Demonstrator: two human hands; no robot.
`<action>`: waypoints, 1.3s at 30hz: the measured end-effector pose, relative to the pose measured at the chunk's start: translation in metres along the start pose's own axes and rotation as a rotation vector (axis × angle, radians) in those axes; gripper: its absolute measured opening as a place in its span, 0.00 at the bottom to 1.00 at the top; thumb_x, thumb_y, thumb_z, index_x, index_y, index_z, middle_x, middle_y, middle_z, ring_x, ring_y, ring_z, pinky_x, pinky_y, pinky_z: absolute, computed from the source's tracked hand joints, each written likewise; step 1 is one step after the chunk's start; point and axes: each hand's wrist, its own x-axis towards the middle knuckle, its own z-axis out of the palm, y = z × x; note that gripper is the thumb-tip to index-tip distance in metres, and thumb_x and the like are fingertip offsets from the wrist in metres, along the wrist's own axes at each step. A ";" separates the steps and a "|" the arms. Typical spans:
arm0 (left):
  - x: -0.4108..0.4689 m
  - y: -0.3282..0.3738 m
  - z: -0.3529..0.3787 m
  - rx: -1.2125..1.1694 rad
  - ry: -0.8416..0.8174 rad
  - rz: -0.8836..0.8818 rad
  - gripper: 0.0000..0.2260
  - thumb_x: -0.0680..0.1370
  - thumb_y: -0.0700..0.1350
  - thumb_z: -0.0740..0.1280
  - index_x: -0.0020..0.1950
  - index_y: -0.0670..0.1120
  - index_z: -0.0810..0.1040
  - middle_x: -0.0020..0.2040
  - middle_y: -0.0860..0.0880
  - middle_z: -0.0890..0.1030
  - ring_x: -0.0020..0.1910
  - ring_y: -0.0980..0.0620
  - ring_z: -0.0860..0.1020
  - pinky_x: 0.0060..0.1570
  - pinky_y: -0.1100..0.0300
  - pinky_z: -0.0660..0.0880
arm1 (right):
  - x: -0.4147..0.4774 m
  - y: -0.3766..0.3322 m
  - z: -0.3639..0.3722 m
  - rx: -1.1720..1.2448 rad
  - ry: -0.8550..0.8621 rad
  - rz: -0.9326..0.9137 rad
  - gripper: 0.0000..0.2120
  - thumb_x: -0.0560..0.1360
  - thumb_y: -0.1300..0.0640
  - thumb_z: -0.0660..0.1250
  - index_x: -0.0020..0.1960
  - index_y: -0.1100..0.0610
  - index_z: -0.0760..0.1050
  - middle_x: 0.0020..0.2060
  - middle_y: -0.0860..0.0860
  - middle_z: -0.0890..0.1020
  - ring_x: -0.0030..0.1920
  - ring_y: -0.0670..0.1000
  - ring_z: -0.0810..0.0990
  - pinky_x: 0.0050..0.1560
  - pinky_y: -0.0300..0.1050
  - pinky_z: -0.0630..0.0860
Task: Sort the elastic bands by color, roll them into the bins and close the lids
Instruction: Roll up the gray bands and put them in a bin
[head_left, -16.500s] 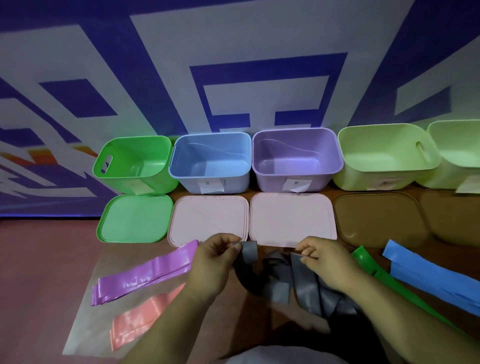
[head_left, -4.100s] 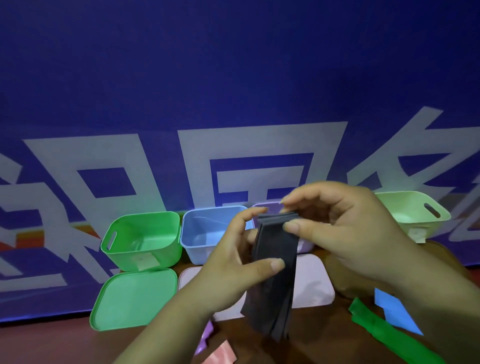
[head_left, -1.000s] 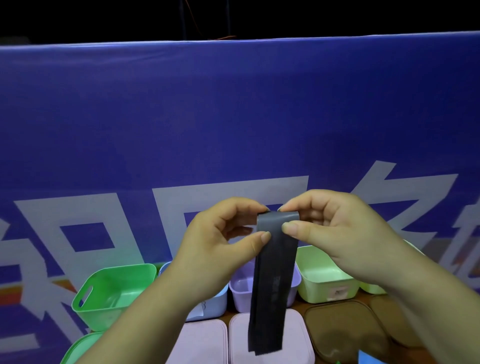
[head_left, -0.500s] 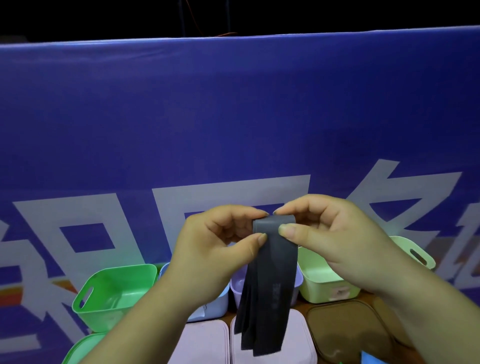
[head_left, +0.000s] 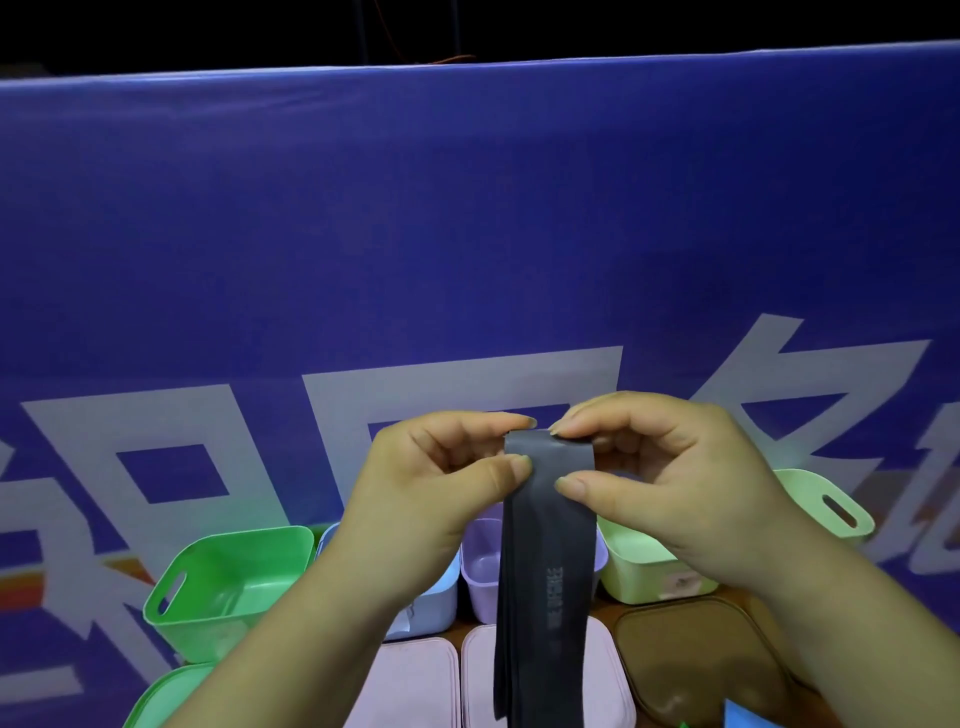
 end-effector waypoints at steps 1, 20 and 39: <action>0.000 0.000 0.000 -0.001 -0.002 -0.006 0.11 0.74 0.35 0.71 0.53 0.48 0.85 0.45 0.51 0.87 0.46 0.51 0.85 0.44 0.64 0.80 | 0.000 0.001 0.000 -0.001 -0.003 -0.004 0.16 0.67 0.64 0.77 0.50 0.49 0.82 0.46 0.42 0.85 0.51 0.46 0.84 0.47 0.35 0.80; -0.001 -0.012 0.005 0.124 -0.093 0.063 0.13 0.76 0.42 0.69 0.61 0.50 0.81 0.52 0.56 0.86 0.54 0.56 0.83 0.52 0.65 0.79 | 0.000 -0.002 -0.005 -0.100 0.030 0.090 0.14 0.67 0.61 0.77 0.49 0.47 0.83 0.41 0.40 0.86 0.45 0.42 0.85 0.42 0.30 0.78; 0.003 -0.015 0.006 0.134 -0.020 0.242 0.14 0.69 0.42 0.75 0.53 0.51 0.83 0.47 0.56 0.86 0.48 0.53 0.84 0.47 0.63 0.80 | 0.001 -0.001 -0.002 0.106 0.022 0.242 0.07 0.73 0.62 0.72 0.50 0.54 0.82 0.38 0.47 0.86 0.41 0.45 0.85 0.38 0.32 0.78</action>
